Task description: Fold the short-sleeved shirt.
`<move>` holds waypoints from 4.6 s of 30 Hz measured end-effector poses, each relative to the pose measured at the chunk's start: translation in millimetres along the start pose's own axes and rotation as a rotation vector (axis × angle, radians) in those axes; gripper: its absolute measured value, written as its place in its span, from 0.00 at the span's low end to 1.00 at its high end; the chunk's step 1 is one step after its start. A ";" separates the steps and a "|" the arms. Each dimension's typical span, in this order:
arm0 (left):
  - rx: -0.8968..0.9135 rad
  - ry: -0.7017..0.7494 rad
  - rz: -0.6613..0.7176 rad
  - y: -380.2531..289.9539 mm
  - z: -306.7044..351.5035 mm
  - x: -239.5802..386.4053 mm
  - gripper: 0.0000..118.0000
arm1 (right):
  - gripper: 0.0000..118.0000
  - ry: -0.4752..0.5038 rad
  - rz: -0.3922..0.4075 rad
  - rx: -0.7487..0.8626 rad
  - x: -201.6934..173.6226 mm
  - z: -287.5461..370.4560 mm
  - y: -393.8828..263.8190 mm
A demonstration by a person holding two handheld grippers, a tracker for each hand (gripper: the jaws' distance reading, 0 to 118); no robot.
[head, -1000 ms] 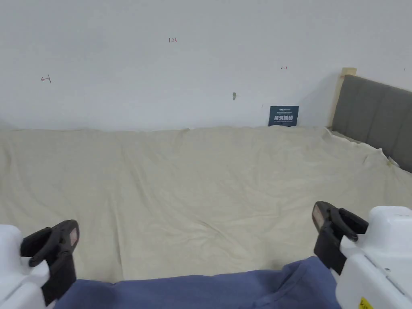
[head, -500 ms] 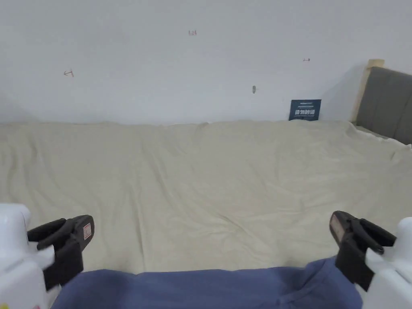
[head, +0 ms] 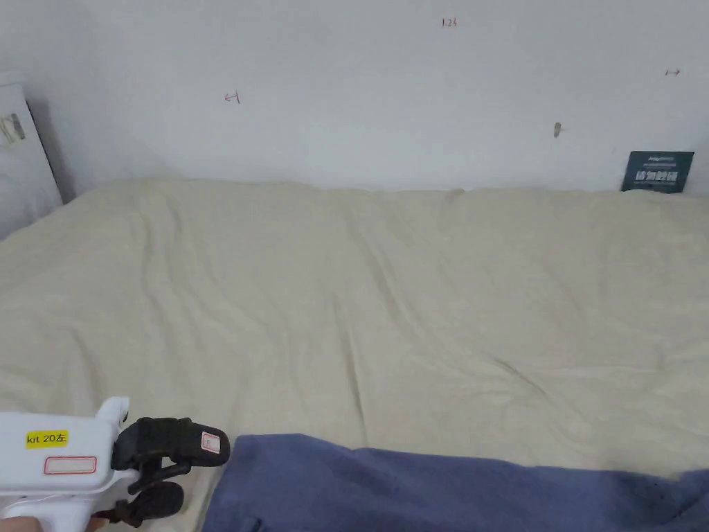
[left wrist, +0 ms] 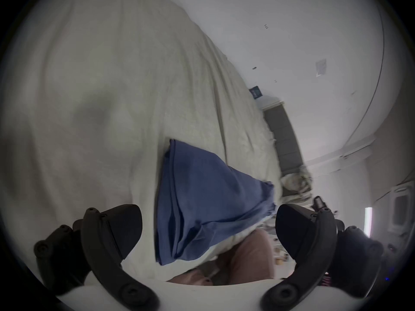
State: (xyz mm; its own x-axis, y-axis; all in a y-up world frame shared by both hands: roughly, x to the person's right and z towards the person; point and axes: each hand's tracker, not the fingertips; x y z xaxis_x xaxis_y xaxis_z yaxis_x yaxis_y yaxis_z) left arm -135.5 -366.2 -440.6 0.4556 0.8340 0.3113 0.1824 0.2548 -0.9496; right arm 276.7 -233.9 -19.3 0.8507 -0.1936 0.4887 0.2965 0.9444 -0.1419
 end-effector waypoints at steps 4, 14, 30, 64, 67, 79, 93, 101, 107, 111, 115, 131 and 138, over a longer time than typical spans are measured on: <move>-0.114 -0.072 0.066 -0.4 -27.9 -23.5 1.00 | 0.00 0.008 0.037 -0.022 -11.2 -8.0 0.0; -0.143 -0.170 0.021 10.6 -63.1 -17.3 1.00 | 0.00 0.041 0.050 -0.057 -26.0 -24.7 -5.0; -0.086 0.562 -0.258 14.7 -16.9 65.1 0.06 | 0.00 0.114 0.036 -0.106 -24.9 -28.0 -5.7; -0.102 0.628 -0.495 -27.7 -125.3 167.6 0.00 | 0.00 0.092 -0.128 -0.173 34.7 -15.3 -20.5; -0.183 0.502 -0.456 -40.9 -156.4 159.5 0.00 | 0.00 0.105 -0.104 -0.174 29.7 -13.4 -19.8; -0.256 0.367 -0.453 -74.2 -239.5 185.5 0.00 | 0.00 0.086 -0.041 -0.198 25.0 -7.4 -16.4; -0.134 0.186 -0.255 -1.1 -51.7 94.7 0.04 | 0.00 0.154 -0.004 -0.244 6.7 -25.7 -19.4; -0.179 -0.104 -0.003 -5.1 -51.2 27.0 1.00 | 0.00 0.199 -0.015 -0.290 -8.6 -40.0 -23.1; -0.183 -0.270 0.061 -4.6 -114.0 24.3 1.00 | 0.00 0.195 -0.006 -0.337 -13.5 -50.4 -29.3; -0.203 -0.191 -0.021 6.0 -127.1 13.9 0.99 | 0.00 0.182 0.002 -0.359 -10.4 -57.2 -33.3; -0.153 -0.046 0.006 -22.0 -118.2 31.0 0.53 | 0.00 0.177 -0.025 -0.371 -2.1 -60.9 -34.6; -0.094 0.852 -0.464 -21.0 -54.8 154.5 0.11 | 0.00 0.202 -0.105 -0.347 27.8 -54.7 -37.4; -0.214 0.527 -0.512 -45.1 -158.2 246.0 0.11 | 0.00 0.185 -0.130 -0.314 50.9 -36.9 -32.9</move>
State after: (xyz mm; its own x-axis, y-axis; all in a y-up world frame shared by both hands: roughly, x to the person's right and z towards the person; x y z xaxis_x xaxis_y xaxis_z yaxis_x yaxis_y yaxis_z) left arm 106.2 -250.0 -315.6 0.6147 0.2796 0.7375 0.6231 0.4011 -0.6714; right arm 326.2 -284.6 -21.5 0.8526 -0.3781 0.3606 0.5011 0.7872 -0.3595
